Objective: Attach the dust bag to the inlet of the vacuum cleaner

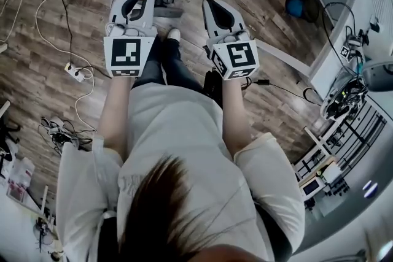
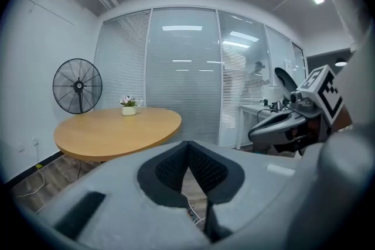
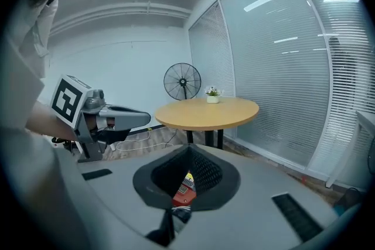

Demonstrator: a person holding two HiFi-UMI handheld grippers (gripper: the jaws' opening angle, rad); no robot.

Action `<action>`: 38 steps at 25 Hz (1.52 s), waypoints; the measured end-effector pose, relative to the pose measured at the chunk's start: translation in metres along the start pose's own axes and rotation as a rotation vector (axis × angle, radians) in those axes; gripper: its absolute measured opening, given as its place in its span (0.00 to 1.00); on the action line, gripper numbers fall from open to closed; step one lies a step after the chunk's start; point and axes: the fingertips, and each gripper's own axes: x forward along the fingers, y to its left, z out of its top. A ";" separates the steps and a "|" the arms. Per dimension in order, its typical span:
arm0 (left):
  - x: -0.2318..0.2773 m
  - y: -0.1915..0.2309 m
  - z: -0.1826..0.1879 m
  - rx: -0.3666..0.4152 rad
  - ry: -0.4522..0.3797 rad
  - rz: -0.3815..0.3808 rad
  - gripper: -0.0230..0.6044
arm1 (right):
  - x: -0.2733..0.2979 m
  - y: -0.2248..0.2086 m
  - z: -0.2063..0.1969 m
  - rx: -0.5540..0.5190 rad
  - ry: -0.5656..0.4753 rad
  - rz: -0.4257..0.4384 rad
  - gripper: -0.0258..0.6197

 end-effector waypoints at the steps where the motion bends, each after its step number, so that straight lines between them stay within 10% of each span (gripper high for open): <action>1: -0.003 -0.003 0.005 -0.002 -0.008 -0.006 0.06 | -0.003 0.003 0.004 -0.002 -0.006 0.004 0.04; 38: -0.093 0.003 0.099 -0.009 -0.187 -0.035 0.06 | -0.073 0.058 0.100 -0.075 -0.165 -0.046 0.04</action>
